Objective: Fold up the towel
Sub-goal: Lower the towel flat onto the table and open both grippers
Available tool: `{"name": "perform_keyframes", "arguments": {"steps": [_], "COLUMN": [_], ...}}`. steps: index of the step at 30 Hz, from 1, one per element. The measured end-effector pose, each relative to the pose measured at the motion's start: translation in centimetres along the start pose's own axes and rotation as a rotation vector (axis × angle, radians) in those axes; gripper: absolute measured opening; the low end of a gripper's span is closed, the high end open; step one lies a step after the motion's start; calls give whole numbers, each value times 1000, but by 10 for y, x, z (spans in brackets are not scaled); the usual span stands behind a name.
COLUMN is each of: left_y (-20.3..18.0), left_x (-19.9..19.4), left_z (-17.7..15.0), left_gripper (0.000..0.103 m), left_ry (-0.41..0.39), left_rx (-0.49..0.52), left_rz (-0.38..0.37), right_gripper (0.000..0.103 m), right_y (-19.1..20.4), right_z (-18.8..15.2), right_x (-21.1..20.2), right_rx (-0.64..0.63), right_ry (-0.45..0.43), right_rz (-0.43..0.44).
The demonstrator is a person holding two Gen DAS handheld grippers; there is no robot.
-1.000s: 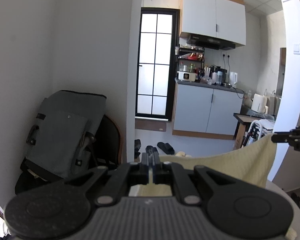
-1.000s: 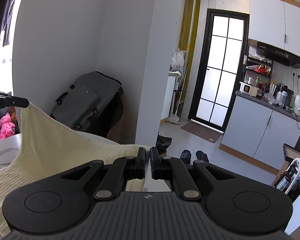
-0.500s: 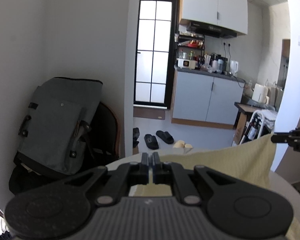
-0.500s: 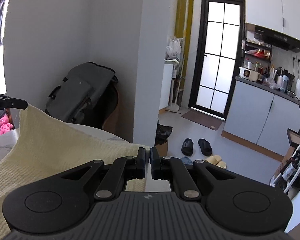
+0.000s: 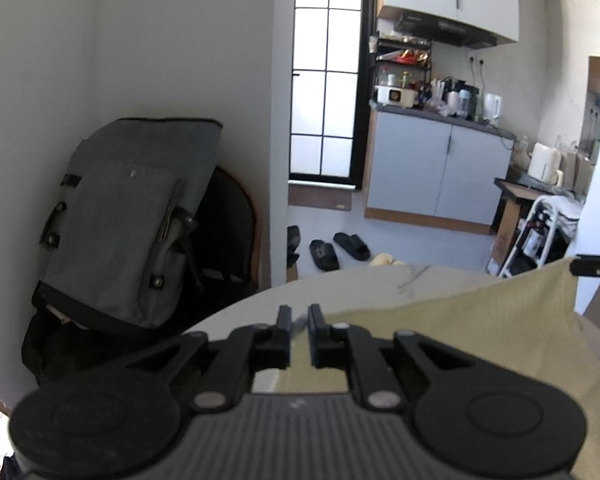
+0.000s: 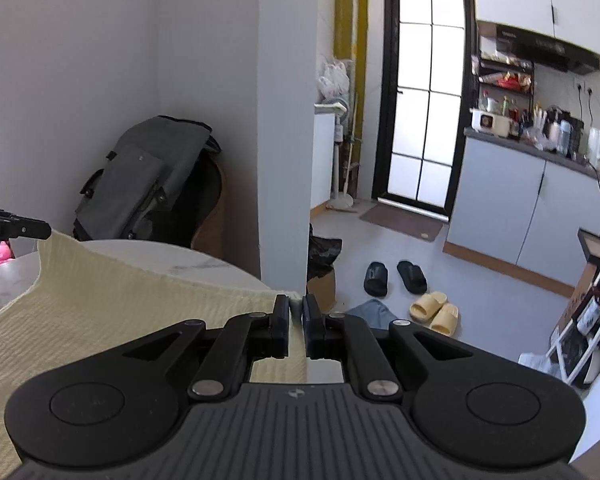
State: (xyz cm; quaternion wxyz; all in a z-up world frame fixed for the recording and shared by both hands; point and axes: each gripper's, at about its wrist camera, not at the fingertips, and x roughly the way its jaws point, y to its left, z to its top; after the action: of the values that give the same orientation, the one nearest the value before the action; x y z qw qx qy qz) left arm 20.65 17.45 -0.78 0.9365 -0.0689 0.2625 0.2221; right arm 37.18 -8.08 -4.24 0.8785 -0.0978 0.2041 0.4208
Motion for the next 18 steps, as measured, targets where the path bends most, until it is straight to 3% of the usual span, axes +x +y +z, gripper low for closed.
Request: {"name": "perform_keyframes", "arguments": {"steps": [3,4,6,8,12,18], "left_y": [5,4,3,0,-7,-8], "left_x": [7,8,8,8,6,-6], "left_z": [-2,-2,-4,-7,-16,-21], "left_gripper": [13,14,20,24,32,47], "left_ry": [19,22,34,49,71,59], "left_rx": [-8,-7,0,11,18,-19], "left_rz": [8,6,-2,-11,-31,9], "right_gripper": [10,17,46,55,55,55], "right_y": [-1,-2,-3,-5,-15,-12], "right_z": [-4,-6,-9,-11,-14,-20], "right_x": [7,9,13,15,17,16], "right_rx": [13,17,26,32,64,39], "right_ry": [3,5,7,3,29,54], "right_rz": [-7,-10,-14,-35,-69,-58]}}
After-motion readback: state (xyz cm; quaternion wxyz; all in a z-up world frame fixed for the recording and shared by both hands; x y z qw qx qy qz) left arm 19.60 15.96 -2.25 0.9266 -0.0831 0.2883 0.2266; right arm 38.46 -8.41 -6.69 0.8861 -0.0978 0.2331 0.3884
